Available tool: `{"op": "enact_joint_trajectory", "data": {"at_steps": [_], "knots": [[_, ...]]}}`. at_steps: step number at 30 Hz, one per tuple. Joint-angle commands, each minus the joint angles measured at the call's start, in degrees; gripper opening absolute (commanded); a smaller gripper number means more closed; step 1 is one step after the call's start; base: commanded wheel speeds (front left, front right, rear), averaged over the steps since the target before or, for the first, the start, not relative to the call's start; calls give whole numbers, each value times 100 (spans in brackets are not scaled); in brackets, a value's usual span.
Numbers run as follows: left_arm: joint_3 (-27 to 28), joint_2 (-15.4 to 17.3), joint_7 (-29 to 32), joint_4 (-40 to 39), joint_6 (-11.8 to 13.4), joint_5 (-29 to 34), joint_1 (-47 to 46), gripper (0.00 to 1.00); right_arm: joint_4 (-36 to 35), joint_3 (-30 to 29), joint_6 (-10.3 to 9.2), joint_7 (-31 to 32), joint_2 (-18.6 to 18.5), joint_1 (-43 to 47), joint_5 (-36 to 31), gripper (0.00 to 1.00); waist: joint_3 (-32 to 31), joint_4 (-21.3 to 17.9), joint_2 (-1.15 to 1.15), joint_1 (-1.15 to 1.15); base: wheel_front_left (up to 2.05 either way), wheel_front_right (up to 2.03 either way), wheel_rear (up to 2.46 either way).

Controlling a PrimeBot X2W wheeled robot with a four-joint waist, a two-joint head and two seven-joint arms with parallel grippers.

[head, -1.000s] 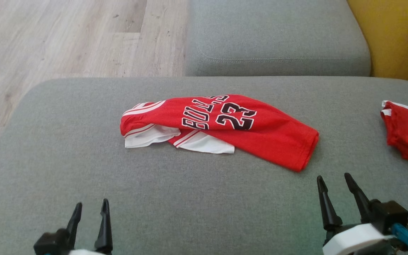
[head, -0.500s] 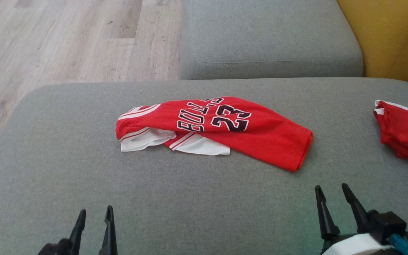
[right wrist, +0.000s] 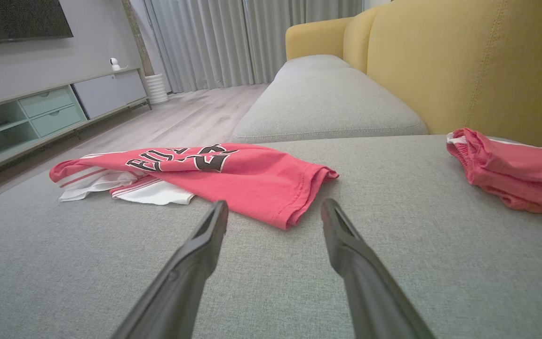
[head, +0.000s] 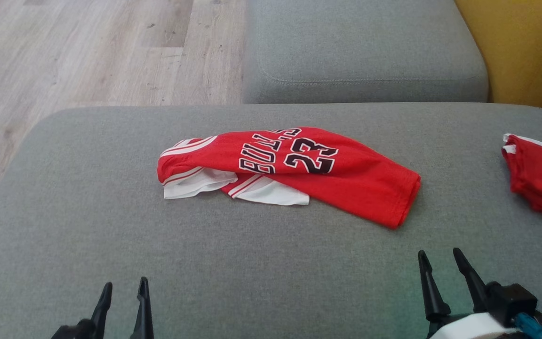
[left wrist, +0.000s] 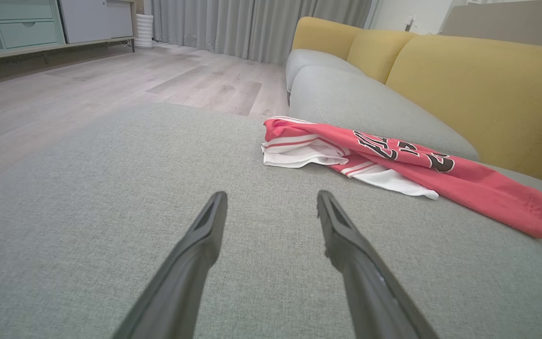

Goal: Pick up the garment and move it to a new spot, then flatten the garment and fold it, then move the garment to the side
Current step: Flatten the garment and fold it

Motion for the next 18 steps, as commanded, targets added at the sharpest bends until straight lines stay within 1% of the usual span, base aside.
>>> {"op": "enact_joint_trajectory", "data": {"at_steps": [1, 13, 18], "knots": [[227, 70, -30, -133, -8, -26, -286, 100, -167, 105, 39, -69, -35, -347, -6, 100, 6, 4, 0, 0, 0, 0, 0], [206, 71, -17, -209, 38, -8, -331, 100, -225, 77, 39, -46, -35, -383, -52, 100, 150, -7, 0, 0, 0, 0, 0], [189, 90, 53, -209, 17, 47, -582, 100, -286, 74, 39, -21, -35, -447, -111, 100, 325, -50, 0, 0, 0, 0, 0]]}}
